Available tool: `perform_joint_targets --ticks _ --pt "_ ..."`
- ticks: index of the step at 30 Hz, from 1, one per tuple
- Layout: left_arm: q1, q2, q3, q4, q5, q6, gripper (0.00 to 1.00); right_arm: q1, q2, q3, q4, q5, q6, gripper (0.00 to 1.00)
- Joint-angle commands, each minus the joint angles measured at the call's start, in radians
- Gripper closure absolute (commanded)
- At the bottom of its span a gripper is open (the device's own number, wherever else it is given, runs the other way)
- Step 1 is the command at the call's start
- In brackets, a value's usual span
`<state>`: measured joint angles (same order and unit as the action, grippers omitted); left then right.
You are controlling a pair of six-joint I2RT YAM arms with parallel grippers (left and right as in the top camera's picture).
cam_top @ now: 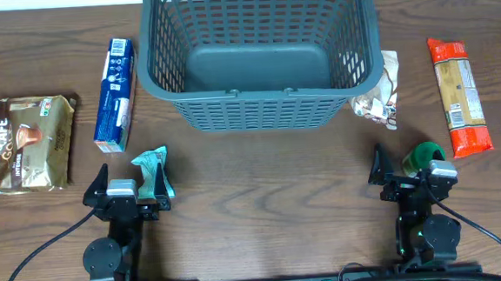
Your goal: Pack container
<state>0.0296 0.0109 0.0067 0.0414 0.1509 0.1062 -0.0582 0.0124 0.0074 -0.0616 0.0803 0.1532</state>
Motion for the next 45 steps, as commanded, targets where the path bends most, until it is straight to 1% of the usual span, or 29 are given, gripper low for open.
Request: perform_joint_targets --ticks 1,6,9,11,13,17,20,23,29,35,40,44,45 --pt "-0.004 -0.007 -0.003 0.005 0.003 0.010 0.01 -0.008 -0.006 -0.002 -0.003 0.010 0.014 0.01" --pt "-0.004 -0.007 -0.003 0.005 0.003 0.010 0.01 -0.008 -0.006 -0.002 -0.001 0.023 0.017 0.01" --pt "-0.004 -0.007 -0.003 0.005 0.003 0.010 0.01 -0.008 -0.006 -0.002 -0.002 -0.014 0.108 0.01" --pt "-0.004 -0.007 -0.003 0.005 0.003 0.010 0.02 -0.008 -0.006 0.005 -0.013 -0.040 0.134 0.01" --pt "-0.004 -0.007 -0.003 0.005 0.003 0.010 0.01 -0.008 -0.006 0.031 -0.059 -0.045 0.134 0.01" --pt "-0.004 -0.007 -0.003 0.005 0.003 0.010 0.01 -0.008 0.015 0.136 -0.209 0.021 0.134 0.01" --pt "-0.004 -0.007 -0.003 0.005 0.003 0.010 0.01 -0.008 0.069 0.241 -0.250 0.054 0.132 0.01" --pt "-0.004 -0.007 -0.003 0.005 0.003 0.010 0.01 -0.008 0.171 0.388 -0.277 0.065 0.119 0.01" --pt "-0.004 -0.007 -0.003 0.005 0.003 0.010 0.01 -0.008 0.481 0.754 -0.406 0.077 0.103 0.01" --pt "-0.004 -0.007 -0.003 0.005 0.003 0.010 0.02 -0.009 0.846 1.207 -0.668 0.077 0.101 0.01" --pt "-0.004 -0.007 -0.003 0.005 0.003 0.010 0.02 -0.026 1.163 1.598 -0.932 0.057 0.100 0.01" --pt "-0.004 -0.007 -0.003 0.005 0.003 0.010 0.01 -0.062 1.393 1.834 -1.137 0.042 0.089 0.01" --pt "-0.004 -0.007 -0.003 0.005 0.003 0.010 0.01 -0.068 1.422 1.856 -1.161 0.042 0.083 0.01"
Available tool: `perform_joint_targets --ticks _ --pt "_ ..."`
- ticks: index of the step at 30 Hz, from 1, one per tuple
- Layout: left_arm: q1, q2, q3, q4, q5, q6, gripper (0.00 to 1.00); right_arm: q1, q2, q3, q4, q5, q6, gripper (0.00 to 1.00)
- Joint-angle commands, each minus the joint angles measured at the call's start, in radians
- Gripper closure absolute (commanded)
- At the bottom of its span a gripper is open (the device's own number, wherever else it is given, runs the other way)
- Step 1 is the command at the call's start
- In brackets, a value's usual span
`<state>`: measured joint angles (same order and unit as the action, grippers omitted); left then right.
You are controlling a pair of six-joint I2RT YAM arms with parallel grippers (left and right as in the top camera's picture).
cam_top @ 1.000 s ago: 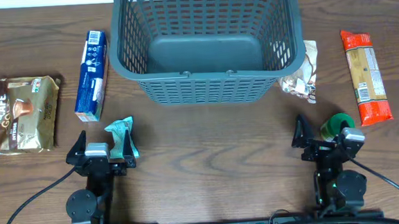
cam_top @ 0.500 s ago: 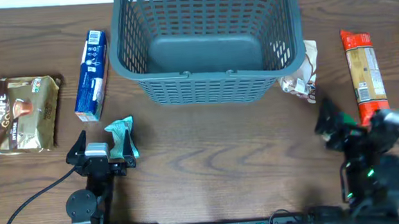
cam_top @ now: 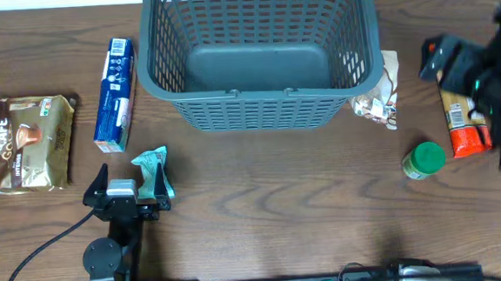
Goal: Pack container
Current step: 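Move right gripper forward over the PanTree bread bag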
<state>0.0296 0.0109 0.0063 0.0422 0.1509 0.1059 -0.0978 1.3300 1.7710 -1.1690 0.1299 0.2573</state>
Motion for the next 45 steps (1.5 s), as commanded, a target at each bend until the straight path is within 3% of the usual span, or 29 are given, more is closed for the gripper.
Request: perform_joint_targets --ticks 1,13,22,33,45 --pt "-0.004 -0.007 -0.002 0.004 0.003 0.010 0.01 -0.036 0.143 0.119 -0.085 -0.007 -0.031 0.01" --pt "-0.004 -0.007 -0.002 0.004 0.003 0.010 0.01 -0.053 0.360 0.145 -0.138 -0.029 -0.089 0.01" --pt "-0.004 -0.007 -0.002 0.004 0.003 0.010 0.01 -0.053 0.473 0.144 -0.103 -0.034 -0.254 0.01" --pt "-0.004 -0.007 -0.002 0.004 0.003 0.010 0.02 -0.048 0.669 0.144 -0.104 -0.106 -0.285 0.01" --pt "-0.004 -0.007 -0.002 0.004 0.003 0.010 0.01 -0.045 0.768 0.142 -0.055 -0.183 -0.289 0.01"
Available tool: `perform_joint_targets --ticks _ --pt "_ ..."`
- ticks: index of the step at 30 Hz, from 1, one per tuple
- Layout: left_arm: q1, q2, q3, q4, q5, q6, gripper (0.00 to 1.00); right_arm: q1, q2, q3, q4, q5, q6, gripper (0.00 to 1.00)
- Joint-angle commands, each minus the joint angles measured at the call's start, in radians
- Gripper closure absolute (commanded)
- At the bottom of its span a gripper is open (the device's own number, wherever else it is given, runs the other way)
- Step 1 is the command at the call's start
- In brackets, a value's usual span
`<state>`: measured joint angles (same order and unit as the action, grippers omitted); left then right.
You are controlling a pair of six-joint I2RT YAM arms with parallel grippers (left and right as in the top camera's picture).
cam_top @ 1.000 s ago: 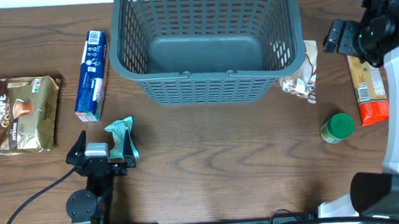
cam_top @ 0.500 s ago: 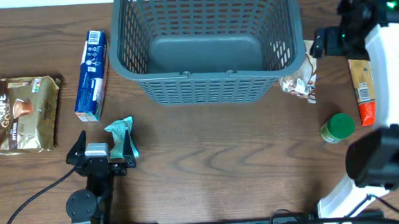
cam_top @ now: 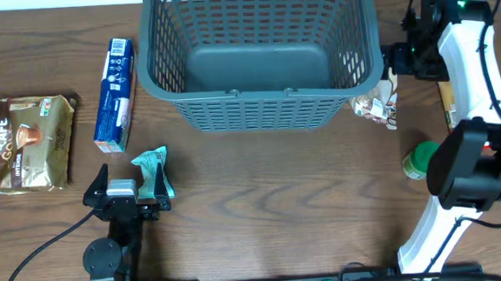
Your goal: Pack container
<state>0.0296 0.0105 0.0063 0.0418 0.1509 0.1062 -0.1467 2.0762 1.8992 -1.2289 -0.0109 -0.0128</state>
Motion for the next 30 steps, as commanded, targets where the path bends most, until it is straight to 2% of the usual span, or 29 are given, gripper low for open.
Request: perform_joint_targets --ticks 1,11,21,28,30 --pt "-0.004 -0.006 -0.002 0.005 0.003 0.010 0.01 0.004 0.028 0.010 0.010 -0.048 -0.019 0.01" --pt "-0.004 -0.006 -0.002 0.005 0.003 0.010 0.02 0.011 0.040 -0.153 0.140 -0.076 -0.020 0.01" --pt "-0.004 -0.006 -0.002 0.005 0.003 0.010 0.01 0.011 0.040 -0.391 0.361 -0.136 -0.053 0.01" --pt "-0.004 -0.006 -0.002 0.005 0.003 0.010 0.01 0.011 0.040 -0.483 0.478 -0.183 -0.069 0.01" --pt "-0.004 -0.006 -0.002 0.005 0.003 0.010 0.01 0.011 0.040 -0.498 0.489 -0.189 -0.081 0.07"
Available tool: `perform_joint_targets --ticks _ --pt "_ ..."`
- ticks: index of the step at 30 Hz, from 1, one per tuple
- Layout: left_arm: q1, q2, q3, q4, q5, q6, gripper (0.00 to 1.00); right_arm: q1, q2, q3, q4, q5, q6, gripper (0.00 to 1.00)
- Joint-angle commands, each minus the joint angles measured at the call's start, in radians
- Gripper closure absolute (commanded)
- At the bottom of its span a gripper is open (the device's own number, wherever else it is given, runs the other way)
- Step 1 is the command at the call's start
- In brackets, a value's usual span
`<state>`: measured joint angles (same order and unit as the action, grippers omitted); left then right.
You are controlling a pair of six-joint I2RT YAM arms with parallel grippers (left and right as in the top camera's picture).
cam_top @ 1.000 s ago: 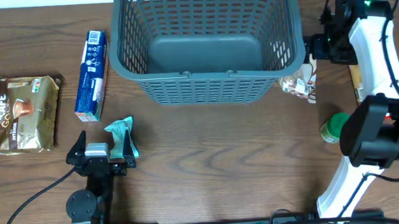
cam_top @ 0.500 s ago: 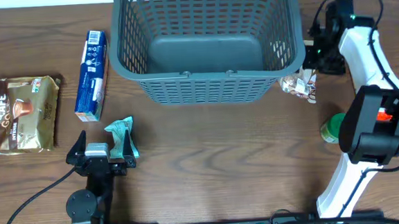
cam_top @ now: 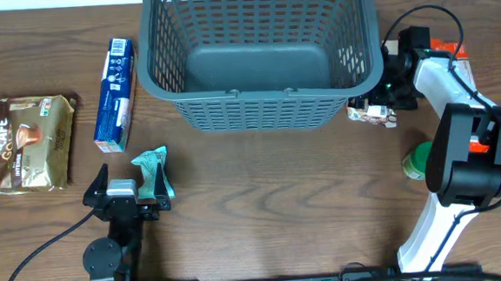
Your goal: Pack container
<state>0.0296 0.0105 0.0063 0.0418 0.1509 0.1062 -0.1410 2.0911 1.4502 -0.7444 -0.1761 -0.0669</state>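
Note:
A grey plastic basket (cam_top: 261,53) stands at the back centre. My right gripper (cam_top: 385,82) reaches down beside the basket's right wall onto a white and brown snack packet (cam_top: 369,111); its fingers look spread over the packet's upper part, which they hide. My left gripper (cam_top: 129,184) rests open at the front left, beside a small teal packet (cam_top: 154,168). A blue box (cam_top: 113,95) and a brown Nescafe bag (cam_top: 24,141) lie at the left. A green-lidded jar (cam_top: 419,161) stands partly behind the right arm.
A red and tan packet (cam_top: 448,48) at the back right is mostly covered by the right arm (cam_top: 460,145), which runs from the front right up to the basket's side. The table's far edge runs just behind the basket.
My right gripper has moved from just above and right of the snack packet down and left onto it, close against the basket's wall. The left arm and all items stay where they were.
Both arms first rested at the front edge, the right one beside the green jar. Then the right arm was raised over the red packet at the back right, then hovered near the basket's right corner. Now it sits on the snack packet.

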Motion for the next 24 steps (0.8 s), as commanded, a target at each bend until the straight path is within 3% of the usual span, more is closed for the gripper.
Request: perform_joint_targets --ticks 1,2,3,4,5,24 --pt "-0.004 -0.006 -0.002 0.005 0.003 0.010 0.02 0.005 0.025 -0.054 0.007 -0.027 -0.037 0.13" --pt "-0.004 -0.006 -0.002 0.005 0.003 0.010 0.01 0.005 0.025 -0.056 0.008 -0.028 -0.045 0.23" --pt "-0.004 -0.006 -0.002 0.005 0.003 0.010 0.01 0.005 0.025 -0.056 0.008 -0.027 -0.047 0.41" --pt "-0.004 -0.006 -0.002 0.005 0.003 0.010 0.01 0.005 0.025 -0.056 0.009 -0.027 -0.047 0.62" --pt "-0.004 -0.006 -0.002 0.005 0.003 0.010 0.01 0.004 0.025 -0.056 0.009 -0.027 -0.047 0.97" --pt "-0.004 -0.006 -0.002 0.005 0.003 0.010 0.01 -0.003 -0.060 -0.055 0.019 0.017 0.053 0.98"
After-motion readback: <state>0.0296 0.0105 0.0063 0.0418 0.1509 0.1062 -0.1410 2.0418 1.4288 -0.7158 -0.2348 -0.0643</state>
